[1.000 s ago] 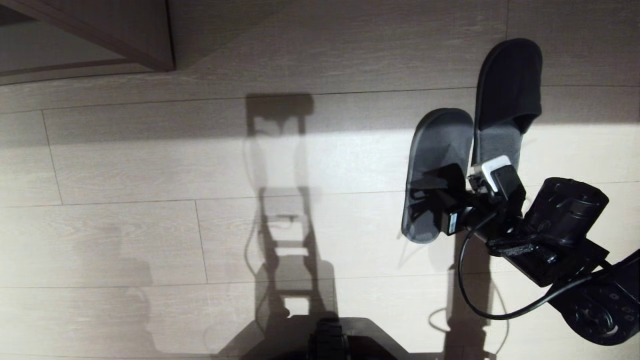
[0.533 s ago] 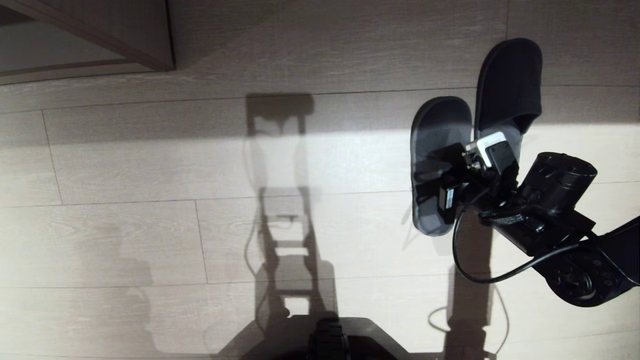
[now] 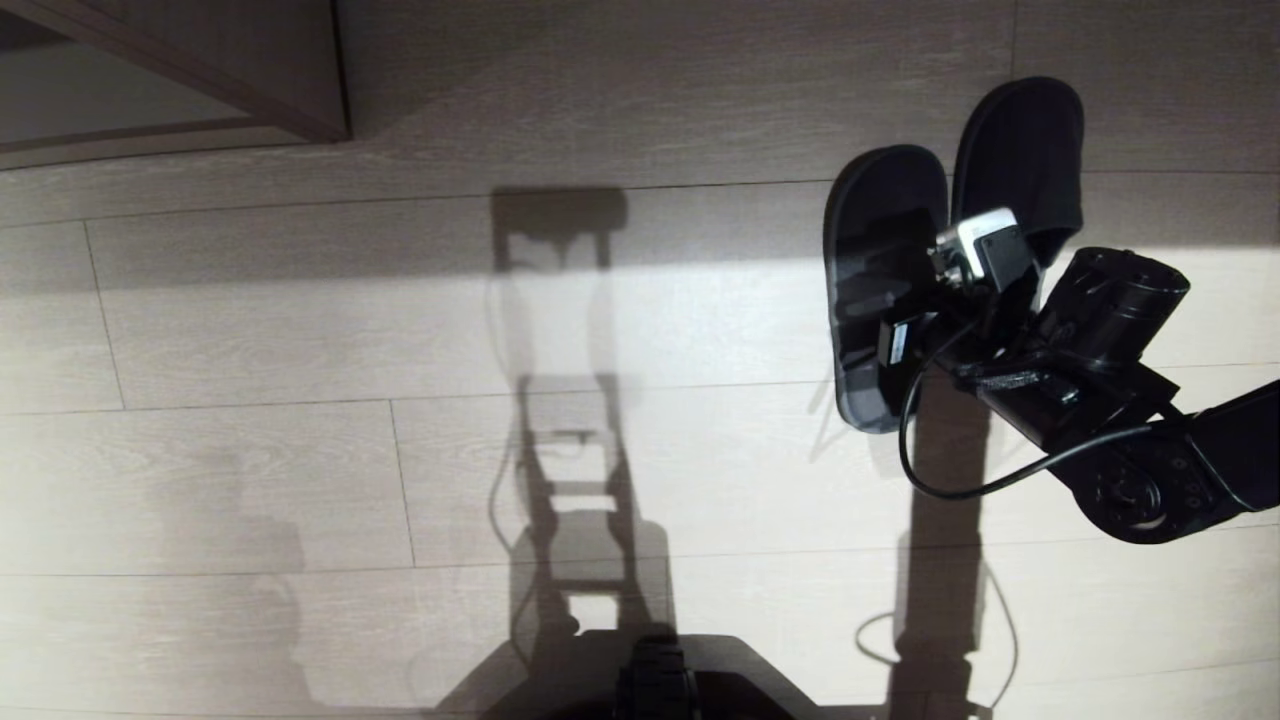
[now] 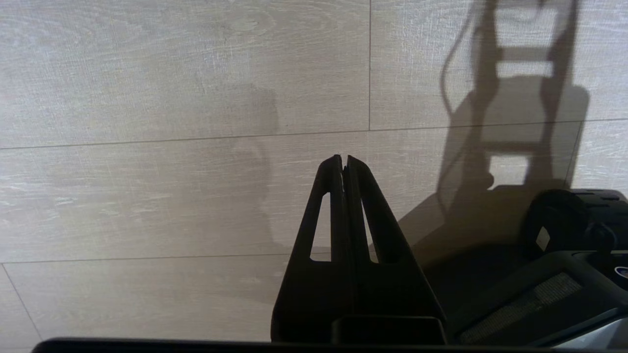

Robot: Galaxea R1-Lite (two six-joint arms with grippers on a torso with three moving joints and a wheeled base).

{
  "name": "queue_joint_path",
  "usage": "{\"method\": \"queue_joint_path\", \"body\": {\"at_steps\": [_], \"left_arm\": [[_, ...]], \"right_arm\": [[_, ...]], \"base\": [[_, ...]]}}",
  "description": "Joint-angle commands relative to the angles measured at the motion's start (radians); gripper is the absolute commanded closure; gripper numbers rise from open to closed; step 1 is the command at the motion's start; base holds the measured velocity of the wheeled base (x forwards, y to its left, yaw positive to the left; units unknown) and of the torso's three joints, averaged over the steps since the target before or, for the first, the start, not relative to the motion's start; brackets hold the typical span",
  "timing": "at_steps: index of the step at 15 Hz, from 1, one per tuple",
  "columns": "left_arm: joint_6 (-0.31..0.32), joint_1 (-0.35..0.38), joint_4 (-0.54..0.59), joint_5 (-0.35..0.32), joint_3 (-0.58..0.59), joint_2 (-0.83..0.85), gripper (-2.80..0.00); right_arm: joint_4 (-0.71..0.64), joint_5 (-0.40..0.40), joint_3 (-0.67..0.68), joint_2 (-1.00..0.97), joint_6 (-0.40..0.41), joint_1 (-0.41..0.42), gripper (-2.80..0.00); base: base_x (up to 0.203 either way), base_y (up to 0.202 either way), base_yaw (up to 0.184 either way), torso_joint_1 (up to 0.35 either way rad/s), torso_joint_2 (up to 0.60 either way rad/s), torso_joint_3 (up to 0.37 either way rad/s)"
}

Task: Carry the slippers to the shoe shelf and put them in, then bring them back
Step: Place the slippers on the floor

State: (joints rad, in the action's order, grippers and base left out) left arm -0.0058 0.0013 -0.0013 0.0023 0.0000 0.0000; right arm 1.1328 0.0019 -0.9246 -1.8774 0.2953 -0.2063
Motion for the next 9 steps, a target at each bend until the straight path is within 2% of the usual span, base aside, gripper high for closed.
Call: {"method": "queue_joint_path", "body": {"at_steps": [1,9], "left_arm": [[0.000,0.000,0.000,0.001,0.000,-0.002,0.00],[0.000,0.000,0.000,0.001,0.000,-0.002,0.00]], "right_arm": [[0.005,0.000,-0.049,-0.016,0.002,0.006,0.00],[-0.099,0.000,-0.224,-0.034,0.002,0.015,0.00]], "base": [[0.000,0.000,0.000,0.000,0.00,0.000],[0.000,0.000,0.000,0.000,0.00,0.000]]}}
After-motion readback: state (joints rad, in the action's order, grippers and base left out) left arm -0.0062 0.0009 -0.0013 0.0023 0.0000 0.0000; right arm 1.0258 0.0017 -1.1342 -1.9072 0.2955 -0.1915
